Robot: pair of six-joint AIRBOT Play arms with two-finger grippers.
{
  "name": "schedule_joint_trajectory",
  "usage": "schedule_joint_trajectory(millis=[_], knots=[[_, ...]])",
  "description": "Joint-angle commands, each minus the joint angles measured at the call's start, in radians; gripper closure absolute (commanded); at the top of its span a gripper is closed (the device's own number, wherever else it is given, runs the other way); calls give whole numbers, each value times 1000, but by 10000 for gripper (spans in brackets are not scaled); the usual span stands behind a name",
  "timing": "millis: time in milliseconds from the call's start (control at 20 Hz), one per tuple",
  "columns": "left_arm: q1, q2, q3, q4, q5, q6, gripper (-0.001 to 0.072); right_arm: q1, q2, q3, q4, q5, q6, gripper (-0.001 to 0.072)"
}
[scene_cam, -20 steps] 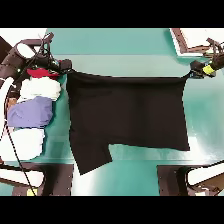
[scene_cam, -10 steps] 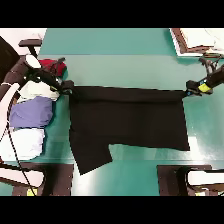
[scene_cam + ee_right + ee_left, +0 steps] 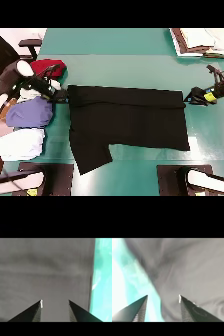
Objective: Fold the shirts.
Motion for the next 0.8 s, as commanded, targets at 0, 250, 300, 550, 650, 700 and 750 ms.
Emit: schedule_joint_trajectory(millis=[0, 250, 300, 550, 650, 700, 750], knots=[[-1, 221, -269, 39, -11, -39, 230, -57, 154, -145, 29, 0, -13, 327], [-1, 370, -586, -89, 27, -37, 230, -83, 257, -234, 29, -11, -13, 327], [-1, 370, -616, -119, 42, -28, 230, -83, 265, -233, 32, -12, -13, 327], [-1, 370, -720, -241, 145, 5, 230, -83, 271, -233, 56, -11, -13, 327], [-1, 370, -732, -259, 146, 11, 231, -83, 271, -233, 55, -11, -13, 327], [-1, 370, -733, -260, 149, 14, 233, -83, 271, -233, 55, -11, -13, 327], [-1, 370, -733, -260, 153, 15, 372, -83, 271, -233, 55, -7, -13, 327]])
